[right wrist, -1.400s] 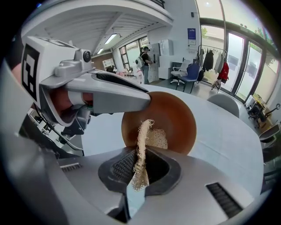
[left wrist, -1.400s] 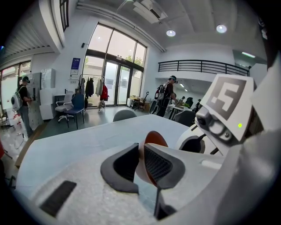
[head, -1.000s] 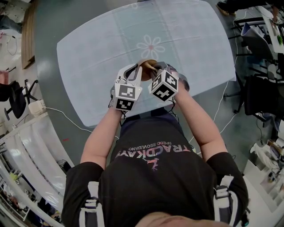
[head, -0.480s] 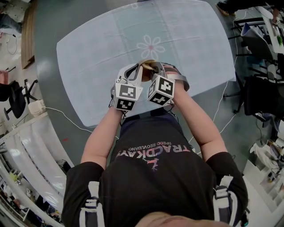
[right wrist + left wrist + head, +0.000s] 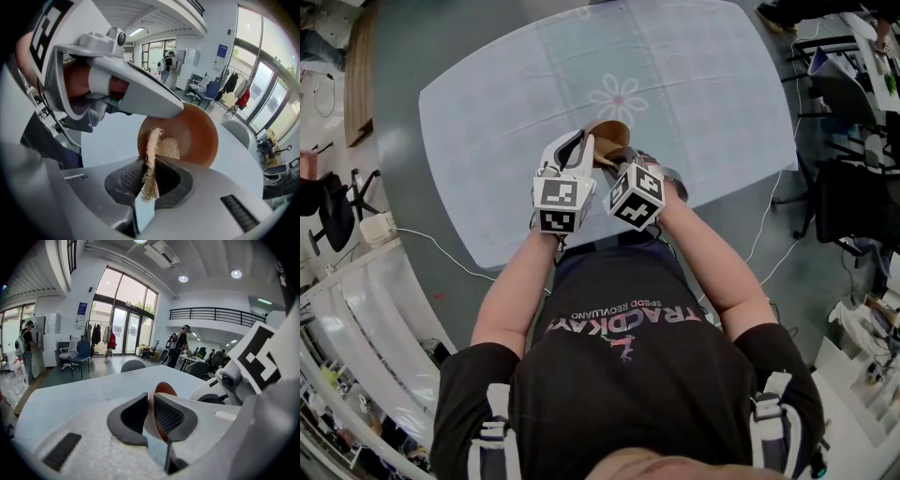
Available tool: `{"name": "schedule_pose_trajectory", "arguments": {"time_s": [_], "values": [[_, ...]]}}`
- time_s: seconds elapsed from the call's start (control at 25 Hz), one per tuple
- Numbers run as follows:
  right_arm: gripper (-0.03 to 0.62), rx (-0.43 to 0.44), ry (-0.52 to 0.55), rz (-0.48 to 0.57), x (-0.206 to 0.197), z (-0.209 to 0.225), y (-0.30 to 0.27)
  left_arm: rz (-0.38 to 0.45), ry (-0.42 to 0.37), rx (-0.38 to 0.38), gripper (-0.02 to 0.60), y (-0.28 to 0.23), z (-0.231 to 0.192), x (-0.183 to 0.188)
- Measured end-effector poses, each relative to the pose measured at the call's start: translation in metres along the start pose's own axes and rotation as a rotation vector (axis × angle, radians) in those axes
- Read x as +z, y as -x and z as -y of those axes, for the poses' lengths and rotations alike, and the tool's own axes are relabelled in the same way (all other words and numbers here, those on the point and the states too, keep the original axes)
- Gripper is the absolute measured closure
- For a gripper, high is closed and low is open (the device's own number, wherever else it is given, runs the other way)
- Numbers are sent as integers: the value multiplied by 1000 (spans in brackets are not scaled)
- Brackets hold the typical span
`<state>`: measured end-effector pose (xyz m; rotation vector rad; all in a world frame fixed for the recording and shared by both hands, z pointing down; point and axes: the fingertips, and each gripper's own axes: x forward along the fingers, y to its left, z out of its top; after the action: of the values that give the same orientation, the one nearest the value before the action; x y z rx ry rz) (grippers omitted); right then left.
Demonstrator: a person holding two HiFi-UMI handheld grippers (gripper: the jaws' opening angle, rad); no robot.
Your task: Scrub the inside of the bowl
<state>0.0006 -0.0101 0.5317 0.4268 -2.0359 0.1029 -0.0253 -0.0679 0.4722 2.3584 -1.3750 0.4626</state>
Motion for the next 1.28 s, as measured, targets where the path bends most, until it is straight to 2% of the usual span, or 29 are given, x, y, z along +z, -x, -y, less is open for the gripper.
{"name": "schedule_pose_trajectory", "arguments": {"time_s": [0.24,0.44,0.6,0.84,0.96,1.12,1.2,1.28], "values": [[562,89,-135,119,19,-9,5,7,13,6,534,2,-1,-1],[562,92,-186,136,14,-1,9,-7,15,15,538,1,-5,-7],[562,63,-212,151,9,11,16,-21,22,34,546,-3,-13,-10],[562,-29,-290,240,8,49,43,-69,-8,46,555,-5,-31,-22],[562,-76,-275,276,9,71,54,-68,-44,16,555,-7,-32,-23],[562,-72,-203,280,11,89,53,-54,-122,-93,555,-9,-21,-20],[562,-32,-112,286,13,91,49,-45,-170,-169,555,-9,-10,-17],[562,5,30,291,17,88,47,-44,-247,-235,555,-7,3,-15]]}}
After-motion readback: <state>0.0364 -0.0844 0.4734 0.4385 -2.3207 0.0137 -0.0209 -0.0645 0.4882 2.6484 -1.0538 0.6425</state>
